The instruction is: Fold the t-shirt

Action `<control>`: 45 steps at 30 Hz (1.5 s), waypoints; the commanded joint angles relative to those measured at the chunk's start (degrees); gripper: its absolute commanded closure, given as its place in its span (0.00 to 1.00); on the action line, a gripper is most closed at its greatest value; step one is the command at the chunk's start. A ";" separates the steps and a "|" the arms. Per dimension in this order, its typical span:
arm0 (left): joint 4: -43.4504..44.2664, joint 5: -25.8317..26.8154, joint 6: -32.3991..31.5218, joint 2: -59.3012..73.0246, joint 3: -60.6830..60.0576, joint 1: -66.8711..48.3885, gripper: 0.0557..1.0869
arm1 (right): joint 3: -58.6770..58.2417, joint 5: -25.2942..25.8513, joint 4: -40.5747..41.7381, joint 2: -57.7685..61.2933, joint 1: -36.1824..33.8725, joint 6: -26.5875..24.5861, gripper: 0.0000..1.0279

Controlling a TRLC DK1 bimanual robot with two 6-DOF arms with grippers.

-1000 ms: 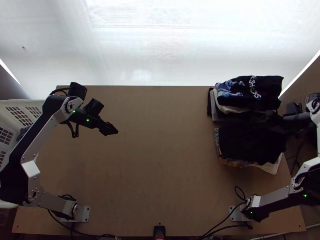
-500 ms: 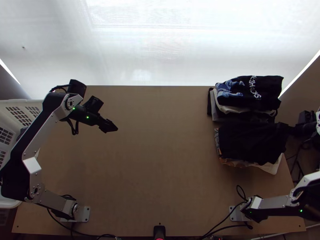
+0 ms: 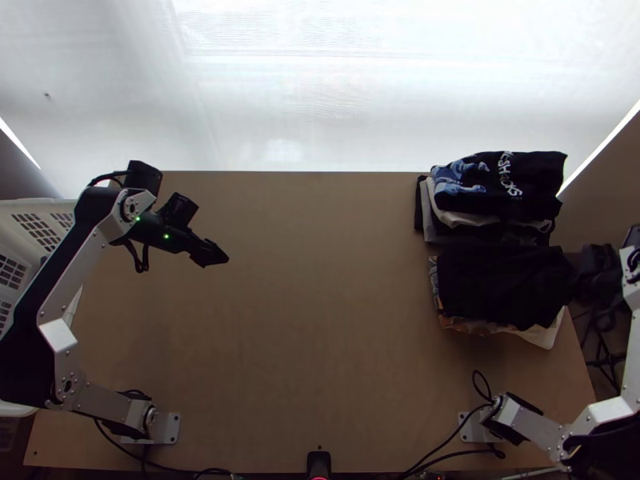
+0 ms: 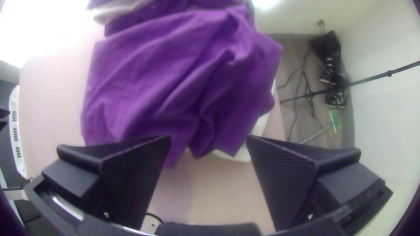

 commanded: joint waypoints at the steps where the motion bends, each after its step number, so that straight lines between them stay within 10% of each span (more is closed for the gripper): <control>1: -0.05 0.22 0.73 -0.80 -1.06 1.38 0.04 | -11.58 -0.33 -2.11 -5.85 -3.82 -9.37 0.59; 23: -0.84 0.22 2.66 -1.76 -1.93 3.49 0.05 | -15.45 -4.72 16.96 6.45 -1.19 -8.75 0.68; 27: -1.02 0.22 3.02 -1.76 -1.58 4.36 0.04 | -15.09 -4.72 18.72 8.03 -2.07 -8.22 0.97; 45: -1.11 0.39 3.54 -0.18 0.70 5.24 0.05 | -10.08 -0.15 13.98 0.47 -11.47 -11.13 0.97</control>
